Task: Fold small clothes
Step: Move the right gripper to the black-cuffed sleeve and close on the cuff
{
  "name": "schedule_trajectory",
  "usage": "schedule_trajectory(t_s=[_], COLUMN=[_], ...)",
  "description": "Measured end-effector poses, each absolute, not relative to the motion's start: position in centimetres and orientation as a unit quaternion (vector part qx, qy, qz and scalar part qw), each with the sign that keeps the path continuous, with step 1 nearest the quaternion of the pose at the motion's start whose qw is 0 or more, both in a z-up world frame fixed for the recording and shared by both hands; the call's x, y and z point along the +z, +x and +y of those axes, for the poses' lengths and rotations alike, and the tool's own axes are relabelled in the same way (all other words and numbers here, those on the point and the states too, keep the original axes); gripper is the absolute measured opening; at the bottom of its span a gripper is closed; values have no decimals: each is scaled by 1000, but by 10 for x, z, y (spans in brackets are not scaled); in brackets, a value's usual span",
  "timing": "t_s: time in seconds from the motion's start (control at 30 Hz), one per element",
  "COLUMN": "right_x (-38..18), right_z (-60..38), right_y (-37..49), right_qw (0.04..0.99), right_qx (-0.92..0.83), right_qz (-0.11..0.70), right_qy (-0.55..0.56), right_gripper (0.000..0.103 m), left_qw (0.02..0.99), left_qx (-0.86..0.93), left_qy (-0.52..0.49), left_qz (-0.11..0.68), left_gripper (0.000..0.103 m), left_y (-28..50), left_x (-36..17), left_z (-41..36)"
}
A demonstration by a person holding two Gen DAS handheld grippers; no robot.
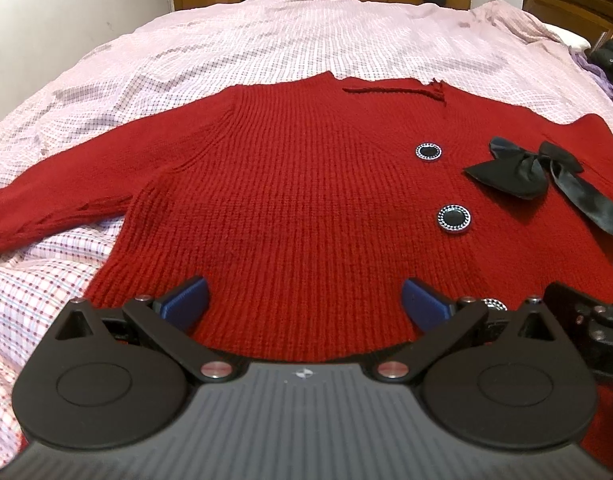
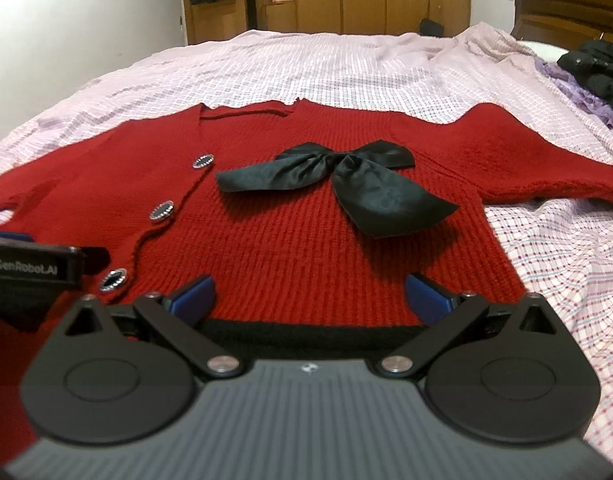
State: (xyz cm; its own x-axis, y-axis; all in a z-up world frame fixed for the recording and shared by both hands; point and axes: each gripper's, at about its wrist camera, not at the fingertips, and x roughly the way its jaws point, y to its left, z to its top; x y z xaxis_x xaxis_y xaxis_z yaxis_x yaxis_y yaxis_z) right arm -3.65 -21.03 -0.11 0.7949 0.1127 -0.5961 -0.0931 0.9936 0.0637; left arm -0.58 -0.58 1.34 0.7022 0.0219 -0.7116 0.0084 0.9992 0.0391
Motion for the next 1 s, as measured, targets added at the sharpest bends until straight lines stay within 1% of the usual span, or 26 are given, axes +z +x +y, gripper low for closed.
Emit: schedule_trajectory(t_s=[0.2, 0.57, 0.77, 1.0], right_x=[23, 52, 39, 28], right_z=[-235, -344, -425, -478], right_y=[-44, -31, -5, 22], right_qw=[945, 938, 915, 904], right_qx=[51, -1, -48, -87], right_qz=[320, 308, 316, 312], right_qy=[37, 157, 245, 280], right_gripper=[103, 103, 103, 103], left_qw=[914, 914, 908, 900], left_qx=[-6, -21, 2, 34], left_qy=[8, 31, 22, 16], left_qz=[407, 403, 418, 434], left_gripper=[103, 103, 103, 103], left_y=[-10, -18, -12, -6], left_x=[28, 49, 47, 41], left_z=[-3, -21, -12, -2])
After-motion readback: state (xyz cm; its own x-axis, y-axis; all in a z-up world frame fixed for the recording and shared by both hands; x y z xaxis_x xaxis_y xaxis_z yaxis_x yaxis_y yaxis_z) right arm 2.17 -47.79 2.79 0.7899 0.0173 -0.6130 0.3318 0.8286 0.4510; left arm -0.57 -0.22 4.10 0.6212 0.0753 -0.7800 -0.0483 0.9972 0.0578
